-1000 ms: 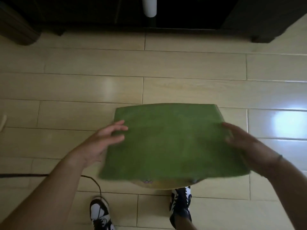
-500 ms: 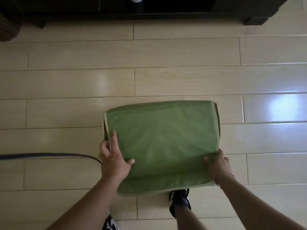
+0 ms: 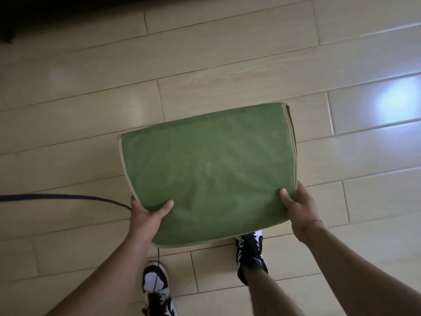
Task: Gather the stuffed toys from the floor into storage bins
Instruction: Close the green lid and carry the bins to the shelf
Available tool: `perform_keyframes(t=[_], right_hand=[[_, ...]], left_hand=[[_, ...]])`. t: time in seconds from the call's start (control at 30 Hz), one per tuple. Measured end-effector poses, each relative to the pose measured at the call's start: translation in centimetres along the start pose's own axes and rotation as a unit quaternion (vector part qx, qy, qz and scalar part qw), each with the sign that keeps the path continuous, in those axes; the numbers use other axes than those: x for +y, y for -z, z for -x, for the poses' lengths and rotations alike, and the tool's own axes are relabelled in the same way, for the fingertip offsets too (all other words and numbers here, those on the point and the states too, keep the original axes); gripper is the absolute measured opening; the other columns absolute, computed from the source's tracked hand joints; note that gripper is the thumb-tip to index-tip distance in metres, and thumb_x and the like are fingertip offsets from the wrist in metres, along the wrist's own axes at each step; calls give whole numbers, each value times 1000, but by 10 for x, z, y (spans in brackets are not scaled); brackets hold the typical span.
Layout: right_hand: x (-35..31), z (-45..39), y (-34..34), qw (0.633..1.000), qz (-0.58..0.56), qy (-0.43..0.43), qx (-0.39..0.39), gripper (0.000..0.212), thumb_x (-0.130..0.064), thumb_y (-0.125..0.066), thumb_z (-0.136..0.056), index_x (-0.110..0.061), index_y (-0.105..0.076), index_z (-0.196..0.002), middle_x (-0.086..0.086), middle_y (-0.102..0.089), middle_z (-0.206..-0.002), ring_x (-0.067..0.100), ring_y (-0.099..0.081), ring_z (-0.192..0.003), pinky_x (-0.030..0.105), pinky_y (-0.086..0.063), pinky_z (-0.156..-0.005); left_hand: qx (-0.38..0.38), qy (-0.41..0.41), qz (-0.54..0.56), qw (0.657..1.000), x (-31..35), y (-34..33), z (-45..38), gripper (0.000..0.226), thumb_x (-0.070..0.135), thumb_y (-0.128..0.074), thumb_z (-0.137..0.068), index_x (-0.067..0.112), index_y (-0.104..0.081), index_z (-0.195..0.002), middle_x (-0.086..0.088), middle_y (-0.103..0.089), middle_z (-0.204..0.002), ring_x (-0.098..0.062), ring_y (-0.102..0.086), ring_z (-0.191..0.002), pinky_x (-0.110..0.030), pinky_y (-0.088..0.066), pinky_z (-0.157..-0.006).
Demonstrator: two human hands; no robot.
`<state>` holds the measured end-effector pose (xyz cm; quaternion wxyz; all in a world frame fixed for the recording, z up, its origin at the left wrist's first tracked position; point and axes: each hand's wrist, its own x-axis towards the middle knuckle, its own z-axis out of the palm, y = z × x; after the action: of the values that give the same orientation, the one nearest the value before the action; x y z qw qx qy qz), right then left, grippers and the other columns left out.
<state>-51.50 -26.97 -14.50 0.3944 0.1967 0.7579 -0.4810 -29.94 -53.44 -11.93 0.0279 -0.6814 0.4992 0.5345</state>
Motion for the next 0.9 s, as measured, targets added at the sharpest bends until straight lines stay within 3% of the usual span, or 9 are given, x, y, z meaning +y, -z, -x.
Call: perform_keyframes(t=[0.13, 0.27, 0.43, 0.53, 0.63, 0.7, 0.8, 0.9], right_hand=[[16, 2, 38, 993, -104, -35, 49, 31, -6, -54, -100, -18, -60, -129, 0, -70, -111, 26, -63, -107, 58, -46, -108], [37, 7, 107, 964, -216, -76, 133, 24, -14, -53, -102, -21, -59, -123, 3, -68, -115, 32, -60, -114, 69, -45, -103], [87, 42, 212, 909, -331, -131, 216, 23, -12, -52, -102, -17, -57, -124, 13, -63, -130, 33, -60, -111, 57, -52, -92], [130, 66, 259, 878, -378, -169, 239, 35, 1, -45, -102, -13, -56, -132, 13, -64, -131, 39, -60, -118, 63, -49, -99], [164, 86, 291, 847, -419, -178, 275, 43, 10, -39, -101, -14, -55, -133, 14, -64, -134, 36, -61, -117, 52, -49, -103], [177, 93, 306, 820, -443, -181, 313, 46, 12, -40, -100, -18, -56, -130, 13, -63, -135, 33, -61, -117, 50, -47, -108], [195, 96, 336, 767, -498, -189, 359, 46, 11, -40, -100, -17, -54, -135, 13, -62, -135, 35, -59, -124, 54, -42, -114], [198, 93, 369, 725, -542, -211, 370, 44, 10, -38, -102, -18, -53, -132, 11, -64, -128, 33, -61, -117, 48, -42, -113]], left_hand=[[-59, -101, -57, 991, 50, -48, -3, 74, 11, -86, -66, 22, -43, -125, 5, -60, -120, -16, -60, -107, -33, -46, -97], [-149, -225, -183, 945, 102, -142, 13, 73, 11, -90, -59, 30, -41, -110, 7, -62, -112, -16, -62, -102, -32, -49, -94], [-314, -230, -337, 857, 119, -272, 74, 74, 10, -85, -66, 34, -35, -115, 6, -56, -118, -18, -54, -111, -40, -42, -106], [-332, -248, -401, 817, 105, -332, 114, 80, 8, -87, -62, 25, -39, -124, -3, -59, -124, -23, -57, -115, -43, -43, -106], [-330, -292, -439, 783, 90, -387, 155, 92, 15, -92, -51, 28, -44, -129, -1, -65, -121, -24, -63, -108, -46, -49, -98], [-331, -308, -432, 780, 83, -426, 185, 81, 10, -91, -53, 25, -54, -122, -3, -68, -115, -23, -66, -99, -40, -53, -90], [-341, -295, -371, 812, 74, -482, 239, 62, 1, -85, -62, 13, -62, -118, -9, -68, -103, -20, -64, -78, -16, -56, -61], [-402, -255, -308, 824, 70, -539, 278, 50, -5, -76, -71, 6, -62, -118, -10, -70, -98, -6, -67, -64, -10, -54, -57]])
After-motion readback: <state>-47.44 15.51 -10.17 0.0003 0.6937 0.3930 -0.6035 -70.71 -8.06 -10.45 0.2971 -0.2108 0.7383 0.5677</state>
